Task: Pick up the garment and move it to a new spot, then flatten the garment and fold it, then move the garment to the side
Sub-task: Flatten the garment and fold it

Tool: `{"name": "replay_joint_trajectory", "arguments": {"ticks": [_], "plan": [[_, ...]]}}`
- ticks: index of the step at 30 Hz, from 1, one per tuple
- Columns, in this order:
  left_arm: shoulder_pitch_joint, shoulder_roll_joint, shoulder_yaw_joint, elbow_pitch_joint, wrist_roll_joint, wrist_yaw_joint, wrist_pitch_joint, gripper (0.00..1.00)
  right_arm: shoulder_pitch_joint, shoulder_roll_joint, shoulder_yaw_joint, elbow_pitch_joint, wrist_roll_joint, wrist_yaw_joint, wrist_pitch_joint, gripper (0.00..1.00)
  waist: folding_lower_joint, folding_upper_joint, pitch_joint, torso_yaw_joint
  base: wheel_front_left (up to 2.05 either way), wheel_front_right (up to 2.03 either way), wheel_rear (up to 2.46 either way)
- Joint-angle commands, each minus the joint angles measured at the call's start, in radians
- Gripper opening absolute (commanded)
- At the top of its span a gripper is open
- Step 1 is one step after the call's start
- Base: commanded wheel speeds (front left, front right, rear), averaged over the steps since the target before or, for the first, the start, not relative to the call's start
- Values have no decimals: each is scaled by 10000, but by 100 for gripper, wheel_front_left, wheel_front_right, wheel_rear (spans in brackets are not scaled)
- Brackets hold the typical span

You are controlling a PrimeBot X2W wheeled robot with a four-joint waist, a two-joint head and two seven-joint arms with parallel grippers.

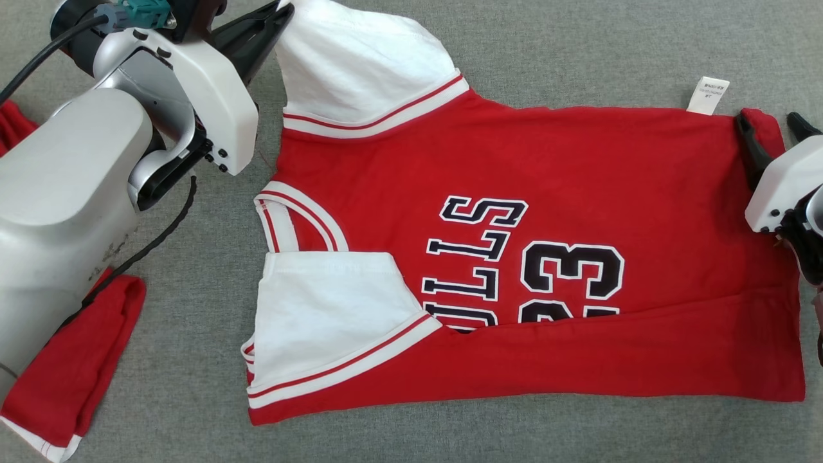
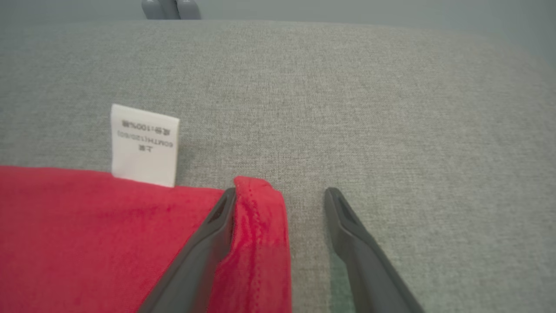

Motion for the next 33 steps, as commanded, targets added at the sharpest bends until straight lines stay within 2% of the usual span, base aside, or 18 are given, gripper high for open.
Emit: {"name": "replay_joint_trajectory", "arguments": {"ticks": [1, 4, 5, 6, 11, 18, 27, 33], "plan": [[132, 43, -12, -23, -50, 54, 20, 0, 21, -10, 110, 175, 30, -4, -23, 100, 0, 0, 13, -2, 0, 0, 0], [129, 73, -10, -7, -67, 70, 5, 0, -26, 1, 390, 203, 157, -2, -128, 100, 0, 0, 29, 0, 0, 0, 0], [134, 78, -1, 13, -84, 77, -2, 0, -27, -11, 499, 214, 229, -2, -161, 40, 0, 0, 26, 3, 0, 0, 0], [141, 85, 12, 34, -90, 91, -14, 0, -27, -23, 593, 220, 295, -2, -165, 0, 0, 0, 20, 7, 0, 0, 0], [179, 95, 110, 152, -196, 191, -122, 0, -157, -388, 786, 194, 511, -15, -516, 0, 0, 0, -5, 13, 0, 0, 0], [-74, 32, 279, 486, -130, 403, -442, 0, -634, -516, 718, 360, 323, -15, -1268, 0, 0, 0, 125, 6, 0, 0, 0], [-604, -464, 556, 1506, 122, 1041, -1234, 0, -1362, -482, 794, 840, -379, -15, -2344, 0, 0, 0, 303, -15, 0, 0, 0], [-661, -925, 475, 2244, 160, 770, -1587, 0, -1691, -242, 949, 1208, -458, -13, -3220, 0, 0, 0, 274, -22, 0, 0, 0]]}}
